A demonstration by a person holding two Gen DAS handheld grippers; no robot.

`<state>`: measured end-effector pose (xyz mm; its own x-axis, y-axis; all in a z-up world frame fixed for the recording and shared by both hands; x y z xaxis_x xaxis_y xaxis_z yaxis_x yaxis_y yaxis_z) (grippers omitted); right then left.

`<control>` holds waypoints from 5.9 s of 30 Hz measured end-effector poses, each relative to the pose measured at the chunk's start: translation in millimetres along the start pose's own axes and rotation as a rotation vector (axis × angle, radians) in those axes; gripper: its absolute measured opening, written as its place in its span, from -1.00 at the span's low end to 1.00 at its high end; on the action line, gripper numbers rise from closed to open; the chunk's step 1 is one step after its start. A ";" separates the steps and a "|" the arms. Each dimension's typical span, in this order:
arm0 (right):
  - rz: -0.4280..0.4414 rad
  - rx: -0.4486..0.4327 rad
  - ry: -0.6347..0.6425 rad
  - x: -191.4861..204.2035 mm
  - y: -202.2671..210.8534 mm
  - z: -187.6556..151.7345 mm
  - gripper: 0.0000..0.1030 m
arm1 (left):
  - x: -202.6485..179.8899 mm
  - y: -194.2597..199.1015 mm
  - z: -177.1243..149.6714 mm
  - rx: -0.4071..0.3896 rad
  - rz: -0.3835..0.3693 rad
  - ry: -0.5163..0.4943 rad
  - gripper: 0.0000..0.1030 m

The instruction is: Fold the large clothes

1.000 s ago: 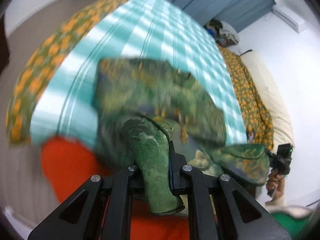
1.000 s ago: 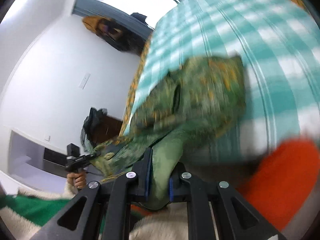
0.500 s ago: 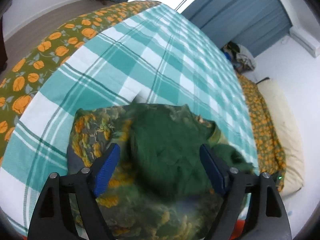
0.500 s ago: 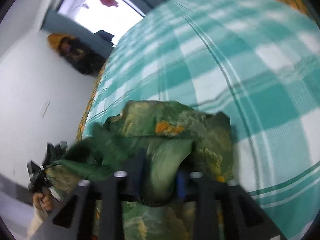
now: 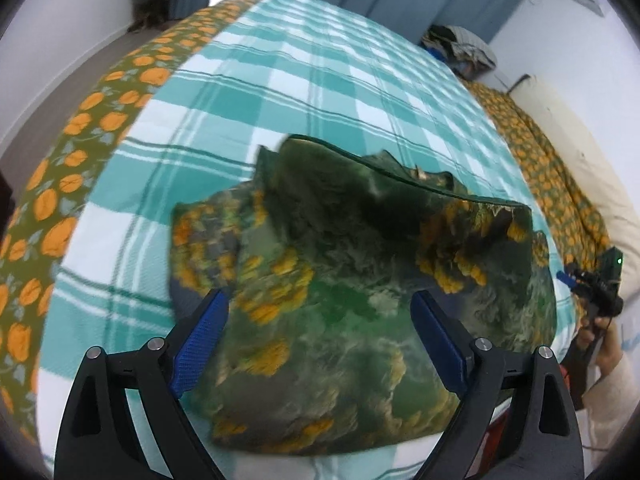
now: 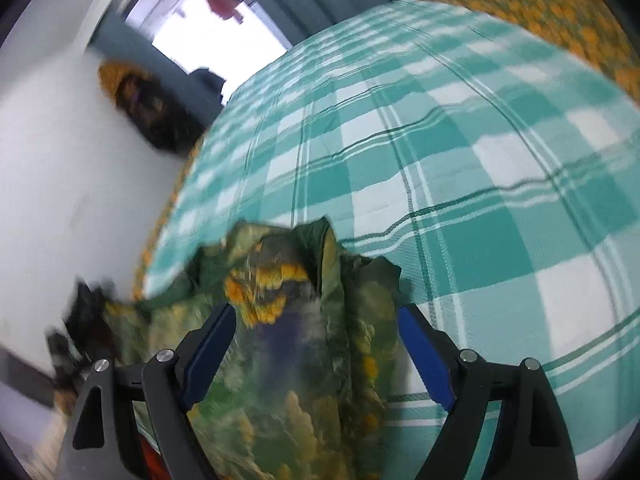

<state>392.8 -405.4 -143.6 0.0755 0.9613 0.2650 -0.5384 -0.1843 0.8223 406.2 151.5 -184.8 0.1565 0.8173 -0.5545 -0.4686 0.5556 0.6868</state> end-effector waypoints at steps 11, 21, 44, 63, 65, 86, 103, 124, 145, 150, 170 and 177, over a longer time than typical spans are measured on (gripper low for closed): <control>-0.283 0.028 0.141 62.0 -47.1 -4.1 -0.59 | 26.0 -48.6 10.4 -0.006 0.191 0.084 -0.81; -0.263 -0.296 0.185 94.0 13.8 74.6 -0.74 | 30.4 8.4 51.3 -0.231 0.238 0.097 -0.86; -0.303 -0.079 0.074 34.2 -124.9 14.1 -0.64 | 65.5 -40.7 3.3 -0.225 0.210 0.142 0.22; -0.209 -0.050 0.261 106.5 -103.2 11.8 0.04 | -116.5 -190.6 45.2 0.013 0.168 -0.336 0.92; -0.172 -0.031 0.214 91.4 -127.5 4.0 0.04 | -92.4 -204.6 41.8 0.025 0.137 -0.242 0.93; -0.044 -0.135 0.115 75.5 -140.8 -2.4 0.04 | -64.9 -220.6 40.8 -0.021 0.090 -0.180 0.94; -0.096 -0.110 0.123 78.1 -122.9 1.6 0.04 | -119.0 -168.0 -14.4 0.062 0.165 -0.298 0.99; -0.046 -0.191 0.142 66.1 15.4 -135.7 0.19 | -127.0 -139.6 -61.5 0.032 0.172 -0.325 0.99; 0.123 -0.009 -0.441 -25.9 -24.0 -147.2 0.47 | -145.1 -162.6 -81.8 0.042 0.091 -0.363 0.99; 0.133 -0.012 -0.586 -35.9 -48.9 -141.6 0.44 | -144.4 -160.3 -80.7 0.072 0.076 -0.385 0.99; -0.145 -0.483 0.482 186.8 99.2 -139.7 -0.31 | -326.7 -89.9 3.5 0.265 -0.130 -0.545 0.97; -0.177 -0.522 0.734 240.1 96.2 -167.2 -0.31 | -294.9 -94.9 -5.4 0.266 0.117 -0.648 -0.32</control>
<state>218.8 -158.0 -85.2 -0.2629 0.8886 -0.3760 -0.8941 -0.0779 0.4411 399.9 -143.1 -89.0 0.6421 0.7546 -0.1355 -0.2990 0.4092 0.8621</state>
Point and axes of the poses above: each gripper's, at about its wrist camera, not at the fingertips, and y roughly against the way its jaws point, x to its left, z to its top, the point moved 4 cm from there along -y, roughly the way its jaws point, and after that the axes turned 14 degrees about -z, right-handed, at the moved point
